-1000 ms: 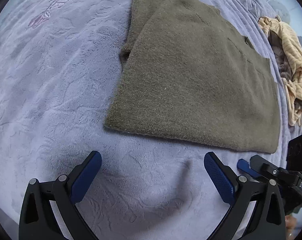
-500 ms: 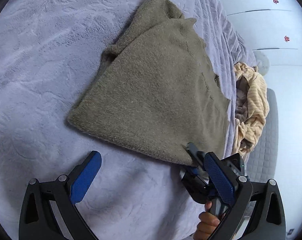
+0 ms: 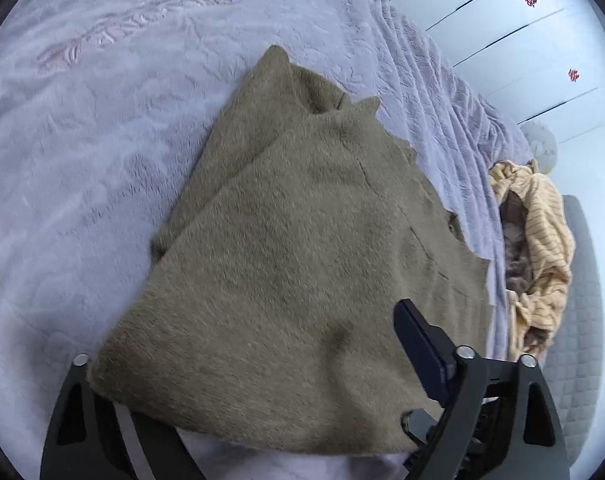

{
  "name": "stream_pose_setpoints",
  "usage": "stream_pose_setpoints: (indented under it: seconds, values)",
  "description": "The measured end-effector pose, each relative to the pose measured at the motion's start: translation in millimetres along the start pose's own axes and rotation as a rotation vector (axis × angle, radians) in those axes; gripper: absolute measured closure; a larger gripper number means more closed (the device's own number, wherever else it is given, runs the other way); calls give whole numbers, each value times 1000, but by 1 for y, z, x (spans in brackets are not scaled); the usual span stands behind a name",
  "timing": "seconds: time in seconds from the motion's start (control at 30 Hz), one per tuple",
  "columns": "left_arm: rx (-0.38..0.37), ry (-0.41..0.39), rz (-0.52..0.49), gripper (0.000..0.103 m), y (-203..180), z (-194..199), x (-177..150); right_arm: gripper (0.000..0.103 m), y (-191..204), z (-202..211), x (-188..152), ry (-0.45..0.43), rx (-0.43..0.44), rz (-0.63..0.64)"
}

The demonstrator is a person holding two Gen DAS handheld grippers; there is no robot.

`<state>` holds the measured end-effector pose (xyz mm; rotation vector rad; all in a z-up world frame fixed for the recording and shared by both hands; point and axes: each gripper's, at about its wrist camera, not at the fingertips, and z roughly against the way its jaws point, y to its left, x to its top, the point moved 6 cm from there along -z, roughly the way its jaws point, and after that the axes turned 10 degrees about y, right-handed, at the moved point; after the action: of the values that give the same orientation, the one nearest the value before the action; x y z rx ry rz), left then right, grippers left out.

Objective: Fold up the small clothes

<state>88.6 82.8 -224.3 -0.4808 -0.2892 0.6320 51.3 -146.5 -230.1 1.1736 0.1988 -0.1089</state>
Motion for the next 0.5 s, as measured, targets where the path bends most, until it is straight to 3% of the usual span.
stream_pose_setpoints:
  seconds: [0.03,0.07,0.1,0.2,0.4,0.47,0.5]
  values:
    - [38,-9,-6,45,2,0,2,91,0,-1,-1,6,-6,-1]
    - [88,-15,-10,75,5,-2,4,91,-2,-1,-2,13,-11,-3]
    - [130,-14,-14,78,9,-3,6,91,-3,-2,-3,20,-18,-3]
    - [147,-47,-57,82,5,0,8,90,-2,1,-9,59,-61,15]
    - [389,-199,-478,85,-49,12,-10,86,29,34,-16,105,-251,179]
    - [440,-240,-589,85,-63,13,-16,62,49,44,-7,121,-306,250]
    - [457,-258,-636,85,-69,14,-19,27,61,45,2,130,-339,275]
